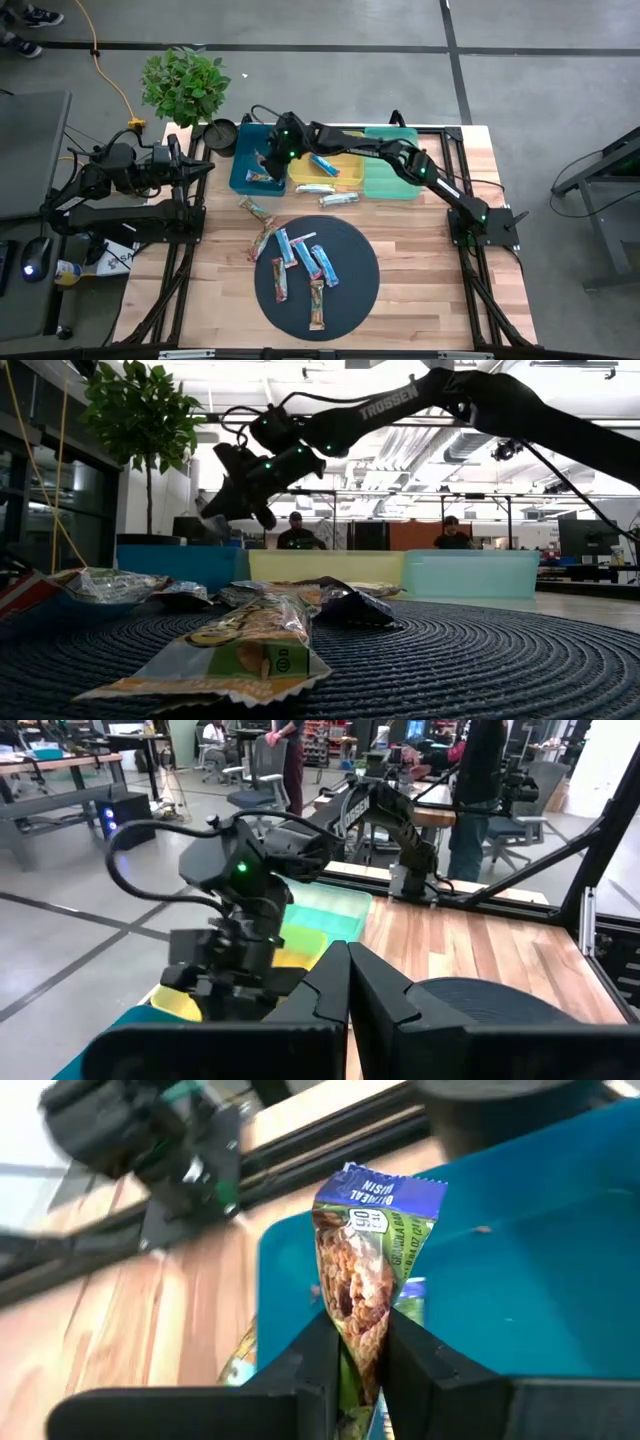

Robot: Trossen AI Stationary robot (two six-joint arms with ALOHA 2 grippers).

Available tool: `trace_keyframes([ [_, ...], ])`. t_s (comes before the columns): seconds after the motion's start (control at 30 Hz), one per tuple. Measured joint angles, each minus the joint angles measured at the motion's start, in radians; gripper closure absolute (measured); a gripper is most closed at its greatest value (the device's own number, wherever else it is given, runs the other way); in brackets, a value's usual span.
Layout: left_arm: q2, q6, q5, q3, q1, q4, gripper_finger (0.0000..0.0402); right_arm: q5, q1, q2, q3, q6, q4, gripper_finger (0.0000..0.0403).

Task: Pick and place Granola Bars by type
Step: Put the blue granola bar into the blue bin, then put the yellow granola bar into the green bin

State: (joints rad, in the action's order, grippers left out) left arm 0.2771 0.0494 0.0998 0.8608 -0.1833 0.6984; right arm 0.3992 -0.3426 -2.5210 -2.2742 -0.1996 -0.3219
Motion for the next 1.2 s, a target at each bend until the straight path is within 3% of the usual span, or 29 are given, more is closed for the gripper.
trace_keyframes([
  [0.17, 0.000, 0.000, 0.000, 0.000, 0.000, 0.001, 0.0402, -0.007, 0.020, 0.000, 0.000, 0.077, -0.002, 0.0318],
  [0.5, 0.000, 0.003, 0.000, 0.000, 0.000, 0.001, 0.0402, -0.049, 0.015, 0.002, 0.000, 0.080, 0.013, 0.0224],
  [0.73, 0.000, 0.007, -0.001, 0.000, 0.000, 0.001, 0.0402, -0.007, 0.023, 0.064, -0.020, 0.078, -0.040, 0.0211],
  [0.87, 0.000, 0.007, -0.001, 0.000, 0.000, 0.002, 0.0402, -0.003, 0.051, 0.160, -0.024, 0.117, -0.280, 0.0216],
  [0.97, 0.000, 0.007, -0.001, 0.000, 0.000, 0.003, 0.0402, -0.068, 0.090, 0.227, -0.024, 0.129, -0.553, 0.0220],
  [1.2, 0.000, 0.007, -0.001, 0.000, 0.000, 0.012, 0.0402, -0.244, 0.215, 0.324, -0.023, -0.095, -1.087, 0.0230],
])
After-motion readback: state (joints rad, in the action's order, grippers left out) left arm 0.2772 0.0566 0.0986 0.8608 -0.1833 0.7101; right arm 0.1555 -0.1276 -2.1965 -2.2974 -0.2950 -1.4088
